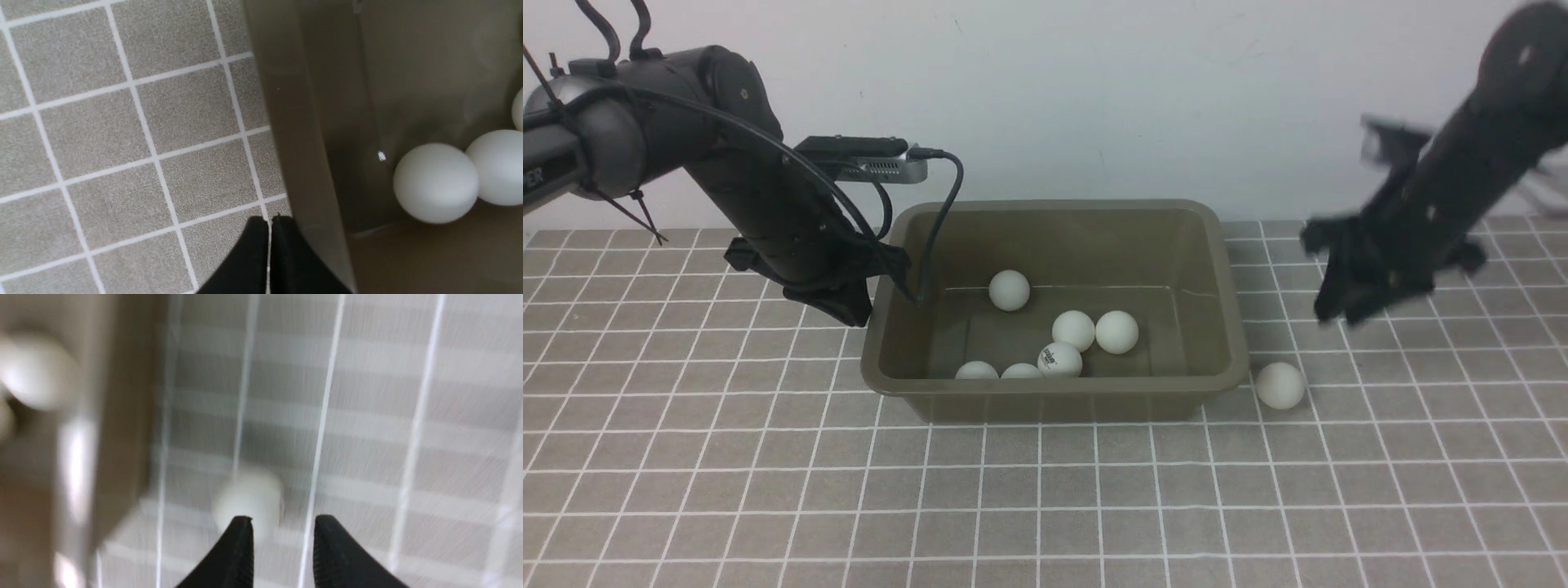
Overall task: Put the table tennis balls into the box on the grey coffee tablecloth.
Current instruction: 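Reach for and grasp a ping pong ball on the table beside the basket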
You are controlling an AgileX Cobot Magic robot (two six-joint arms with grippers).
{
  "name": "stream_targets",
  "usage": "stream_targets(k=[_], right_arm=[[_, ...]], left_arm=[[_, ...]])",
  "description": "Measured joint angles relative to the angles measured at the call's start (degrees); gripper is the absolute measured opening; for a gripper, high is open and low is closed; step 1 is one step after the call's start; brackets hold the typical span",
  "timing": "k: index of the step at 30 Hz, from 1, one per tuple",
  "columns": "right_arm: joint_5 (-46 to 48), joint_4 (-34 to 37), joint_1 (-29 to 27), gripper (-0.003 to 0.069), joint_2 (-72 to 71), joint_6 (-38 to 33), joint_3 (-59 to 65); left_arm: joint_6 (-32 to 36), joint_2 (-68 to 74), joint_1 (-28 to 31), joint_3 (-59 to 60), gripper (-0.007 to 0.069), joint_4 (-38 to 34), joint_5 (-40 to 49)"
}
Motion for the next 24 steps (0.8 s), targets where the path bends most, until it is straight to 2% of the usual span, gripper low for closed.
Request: stream_targets(k=[3,9,12,15,16,18,19,24], right_arm=[[-1.3,1.2,1.3,0.0273,0.4,-1.7,4.4],[-8.0,-0.8,4.5,0.0512,0.4,-2.0,5.1],[-10.9,-3.2,5.3,0.0568,0.9,-1.3,5.1],[-11.4,-3.5,5.3,0.0567,2.2,-1.3,5.1],[-11.4,-3.6,5.3,0.0538,3.6,-1.3,5.1],[-10.7,-4.3,5.3,0.0440,5.1,-1.4,5.1],[-10.6,-4.8,5.1,0.0346,5.1,-1.5,5.1],[-5.1,-3.6,3.0,0.0360,0.1,-0.2,4.5]], left_arm=[[0.4,0.0,0.0,0.0,-0.0005,-0.1,0.0],[0.9,0.0,0.0,0.0,-0.0005,-0.1,1.3],[0.9,-0.1,0.0,0.0,-0.0005,-0.1,2.8],[1.2,-0.4,0.0,0.0,-0.0005,-0.1,3.4],[1.6,-1.0,0.0,0.0,-0.0005,0.4,3.5],[1.4,-2.9,0.5,0.0,-0.0005,2.0,3.6],[0.7,-4.5,1.1,0.0,-0.0005,2.9,4.1],[-0.2,-13.1,4.4,0.5,-0.0005,4.3,8.7]])
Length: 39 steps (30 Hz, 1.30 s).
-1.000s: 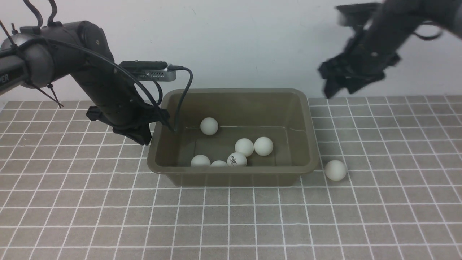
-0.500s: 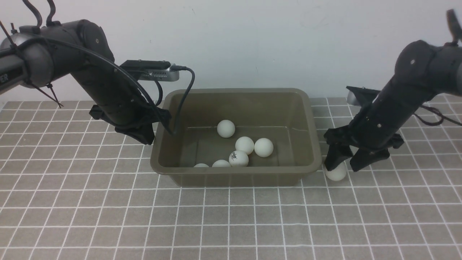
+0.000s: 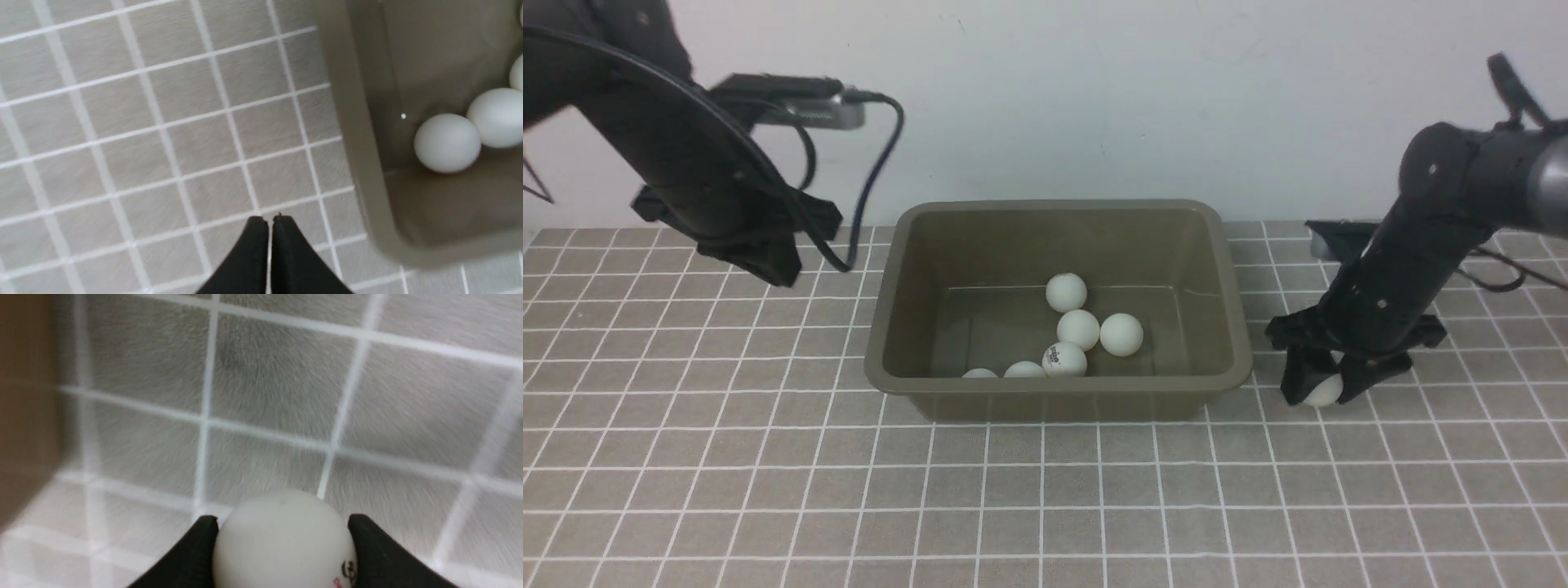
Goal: Put the table tennis balls into the box on the grey coffee tablecloth.
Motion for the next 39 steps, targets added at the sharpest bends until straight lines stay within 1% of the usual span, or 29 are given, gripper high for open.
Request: stream_targets(k=[2,3,4,6,7,9,10,12,13,15,16,18,20,21,22,23,24,25,26,27,28,30,32,33,34,37,38,39], right_arm=[[0.2,3.9,-0.1,0.0360,-5.7,0.0,-0.6],[0.2,3.9,0.0,0.0360,-6.2,0.0,-0.6],[-2.1,7.1,1.2,0.0360,-10.0,-1.1,-1.1],[-9.7,10.3,4.6,0.0360,-13.8,-5.0,-1.9],[-9.7,10.3,4.6,0.0360,-13.8,-5.0,-1.9],[-14.1,12.1,8.0,0.0360,-13.4,-7.4,-3.5],[-14.5,12.3,9.5,0.0360,-12.0,-8.0,-4.7],[-14.4,12.4,10.2,0.0365,-9.7,-8.2,-6.6],[-14.2,12.4,10.5,0.0377,-8.2,-8.2,-7.9],[-12.6,12.0,10.6,0.0430,-5.2,-8.1,-11.0],[-11.3,11.7,10.6,0.0480,-3.8,-7.6,-12.8],[-7.1,10.4,10.6,0.0553,-2.6,-6.6,-17.2],[-3.2,8.5,10.6,0.0561,-2.8,-5.7,-20.4],[-0.7,6.8,10.6,0.0533,-3.4,-4.6,-22.4],[2.2,4.4,10.6,0.0480,-4.9,-3.7,-24.4],[3.7,2.8,10.6,0.0406,-6.4,-3.5,-25.3],[4.8,1.0,10.6,0.0314,-8.8,-3.2,-26.1],[5.1,0.1,10.6,0.0273,-10.5,-3.1,-26.2],[5.6,-1.3,10.6,0.0155,-14.5,-2.4,-26.3],[5.8,-2.4,10.6,0.0077,-19.1,-1.8,-25.7],[5.8,-3.0,10.6,0.0045,-22.4,-1.6,-24.8],[5.8,-3.6,10.6,0.0006,-31.8,-1.5,-20.7],[4.5,-3.8,10.6,-0.0006,-39.9,-1.4,-15.2],[1.2,-3.9,10.6,-0.0010,-47.2,-1.4,-8.7],[-1.6,-4.1,10.6,-0.0012,-51.5,-1.4,-4.5],[-14.8,-5.1,10.6,-0.0012,-67.2,-1.2,13.0],[-20.5,-5.5,10.6,-0.0012,-73.2,-0.6,19.9],[-23.9,-5.8,10.6,-0.0012,-78.1,0.0,24.0]], left_arm=[[-0.1,-4.2,0.9,1.8,-0.0005,0.6,0.8],[-0.1,-4.7,1.0,1.8,-0.0005,0.6,0.8],[-0.1,-8.7,1.3,4.0,-0.0005,0.9,0.9],[-0.5,-14.3,1.3,7.8,-0.0005,0.4,0.8],[-0.5,-14.8,1.3,8.2,-0.0005,0.2,0.8],[-0.5,-22.2,1.3,13.5,-0.0005,-1.9,0.3],[-0.5,-24.4,1.3,15.2,-0.0005,-2.8,0.2],[-0.5,-27.6,1.3,17.7,-0.0005,-3.8,0.1],[-0.5,-30.6,1.3,19.6,-0.0005,-4.6,0.0],[-0.5,-35.2,1.3,23.2,-0.0005,-5.9,-0.3],[-0.5,-37.8,1.3,25.4,-0.0005,-6.0,-0.4],[-0.5,-41.6,1.3,27.9,-0.0005,-6.1,-0.6],[-0.5,-44.1,1.3,29.4,-0.0005,-6.1,-0.7],[-0.5,-45.7,1.3,30.0,-0.0005,-6.1,-0.8],[-0.5,-46.9,1.3,30.6,-0.0005,-6.1,-0.8],[-0.5,-47.9,1.3,30.8,-0.0005,-6.1,-0.8],[-0.5,-48.7,1.3,31.0,-0.0005,-6.1,-0.8],[-0.5,-48.8,1.3,31.0,-0.0005,-6.1,-0.8],[-0.5,-49.7,1.3,31.0,-0.0005,-6.3,-0.9],[-0.5,-50.2,1.3,31.0,-0.0005,-6.4,-1.0],[-0.5,-50.6,1.3,31.0,-0.0005,-6.8,-1.2],[-0.5,-51.3,1.3,31.0,-0.0005,-7.7,-1.4],[-0.5,-51.8,1.3,31.0,-0.0005,-8.9,-1.6],[-0.5,-51.8,1.3,31.0,-0.0005,-9.8,-1.7],[-0.5,-51.9,1.3,31.0,-0.0005,-10.3,-1.8],[0.2,-51.9,1.3,31.0,-0.0005,-11.8,-2.2],[0.8,-51.9,1.3,31.0,-0.0005,-12.2,-2.7],[1.3,-51.9,1.3,31.0,-0.0005,-12.5,-2.9]])
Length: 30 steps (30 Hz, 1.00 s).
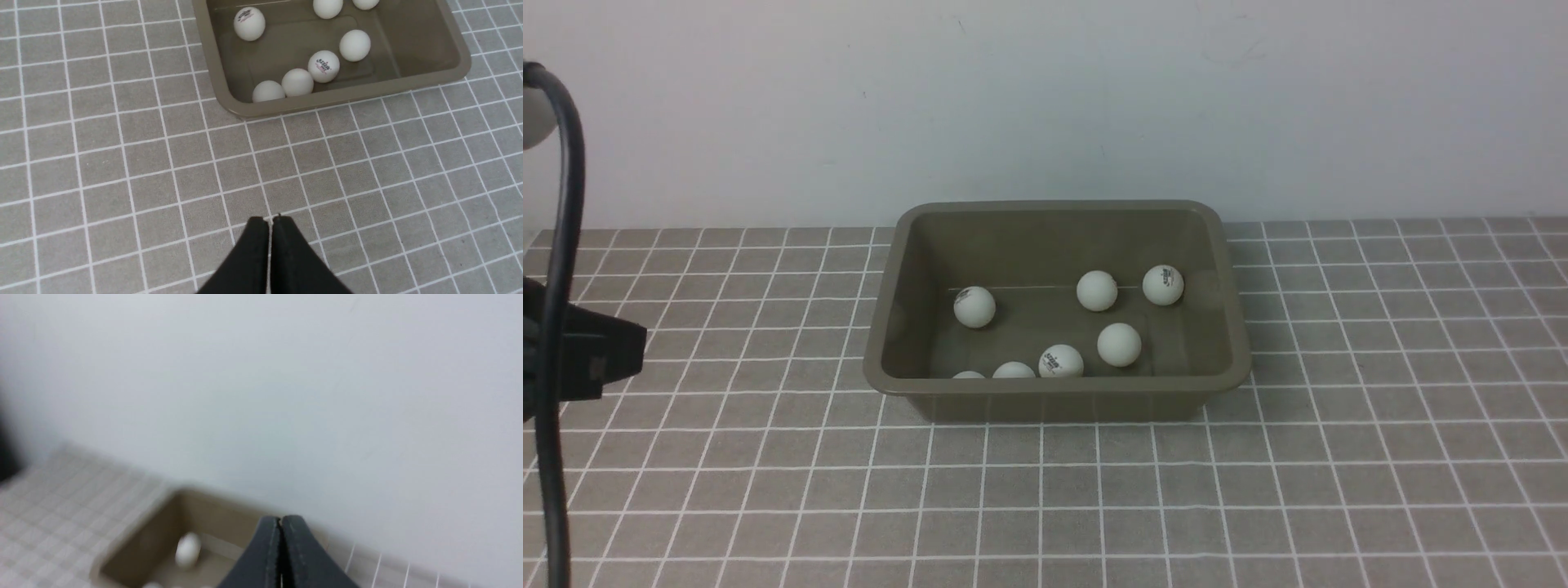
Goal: Put the table tennis balls into the box on the grey coffee tablecloth.
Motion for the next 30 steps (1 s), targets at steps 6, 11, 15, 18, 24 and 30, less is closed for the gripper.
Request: stream_targets(k=[6,11,15,18,24,30], right_arm=[[-22.4,-5.6,0.0,-0.0013,-30.5,8.4,30.4],[-23.7,-14.1,0.0,-0.0013,-38.8,17.9,39.0],[-22.0,-21.2,0.0,-0.0013,-38.9,25.6,40.8],[-22.0,-23.0,0.0,-0.0013,-38.9,26.9,40.8],[-21.8,-24.0,0.0,-0.0013,-38.9,27.3,40.8],[-21.7,-24.1,0.0,-0.0013,-38.9,27.3,40.8]], left_arm=[[1.6,0.0,0.0,0.0,-0.0005,-1.7,-2.1],[4.8,0.0,0.0,0.0,-0.0005,-4.9,-3.2],[7.9,-1.8,0.0,1.2,-0.0005,-7.2,-4.7],[9.6,-5.0,0.0,2.5,-0.0005,-7.7,-5.1],[11.6,-19.2,0.0,9.4,-0.0005,-7.7,-15.0],[11.5,-29.9,0.0,19.0,-0.0005,-11.9,-22.5]])
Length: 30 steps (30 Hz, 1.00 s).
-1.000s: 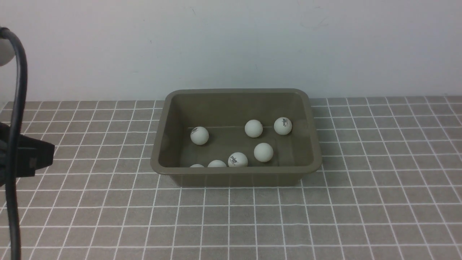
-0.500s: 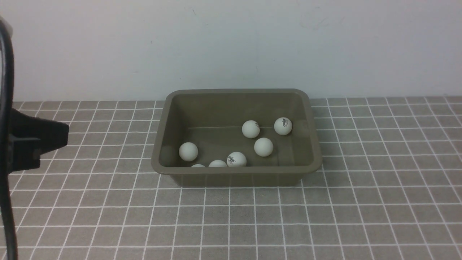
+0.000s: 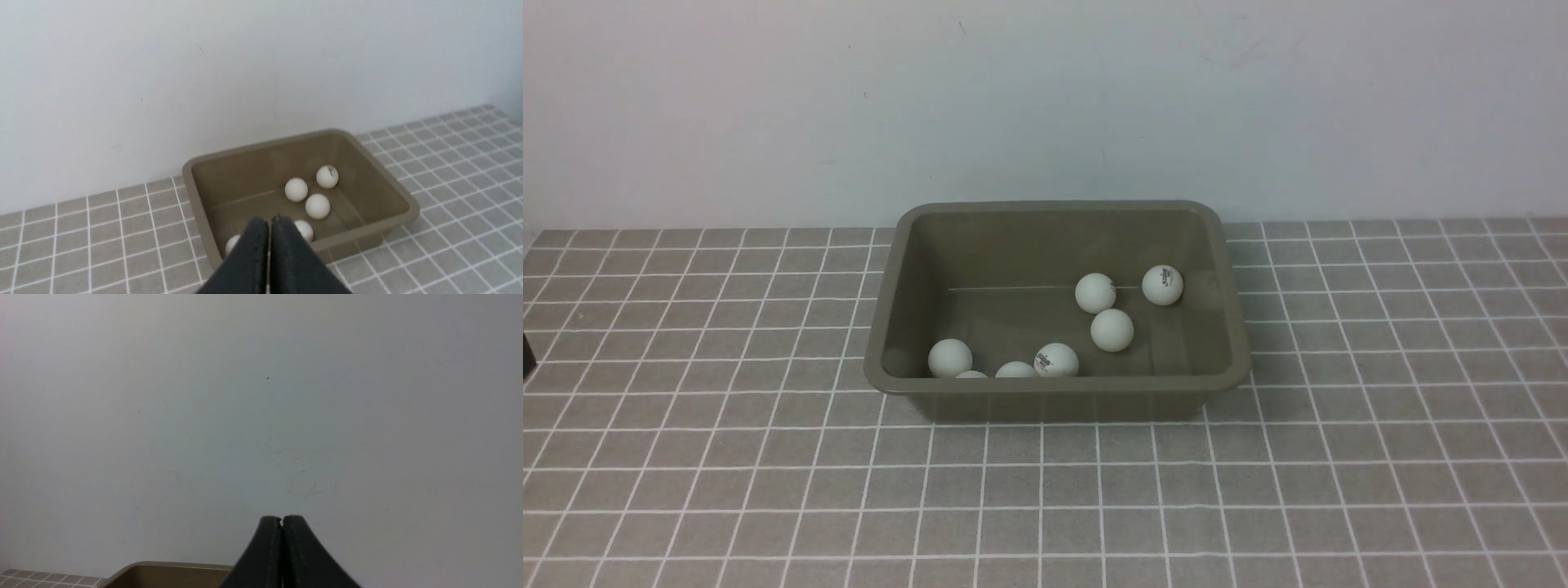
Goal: Put the table tennis balls into the box on the grey coffee tablecloth.
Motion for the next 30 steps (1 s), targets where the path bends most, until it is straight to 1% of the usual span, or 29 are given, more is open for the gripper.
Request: stream_targets(k=[5,10,15,19,20,22,23,24,26,28,30], right_arm=[[0.0,0.0,0.0,-0.0013,0.0,0.0,0.0],[0.1,0.0,0.0,-0.0013,0.0,0.0,0.0],[0.1,0.0,0.0,-0.0013,0.0,0.0,0.0],[0.1,0.0,0.0,-0.0013,0.0,0.0,0.0],[0.2,0.0,0.0,-0.0013,0.0,0.0,0.0],[0.2,0.0,0.0,-0.0013,0.0,0.0,0.0],[0.2,0.0,0.0,-0.0013,0.0,0.0,0.0],[0.2,0.0,0.0,-0.0013,0.0,0.0,0.0],[0.2,0.0,0.0,-0.0013,0.0,0.0,0.0],[0.2,0.0,0.0,-0.0013,0.0,0.0,0.0],[0.2,0.0,0.0,-0.0013,0.0,0.0,0.0]], left_arm=[[0.0,-4.8,0.0,6.6,-0.0005,-0.4,-0.4],[0.0,-5.6,0.0,11.0,-0.0005,-0.5,-0.4],[0.0,-5.6,0.0,13.0,-0.0005,-0.2,-0.2],[0.5,-5.6,0.0,13.0,-0.0005,2.0,-0.9],[0.6,-5.6,0.0,13.1,-0.0005,3.0,-1.5],[0.6,-5.6,0.0,14.5,-0.0005,7.0,-5.5],[0.5,-5.6,0.0,14.7,-0.0005,7.4,-6.3],[-0.2,-5.8,0.0,15.9,-0.0005,9.8,-8.5],[-3.2,-6.6,-0.2,19.5,-0.0005,16.4,-12.7],[-8.5,-8.6,-0.3,24.4,-0.0005,23.4,-17.2],[-12.4,-10.5,-0.4,28.4,-0.0005,27.6,-20.1]])
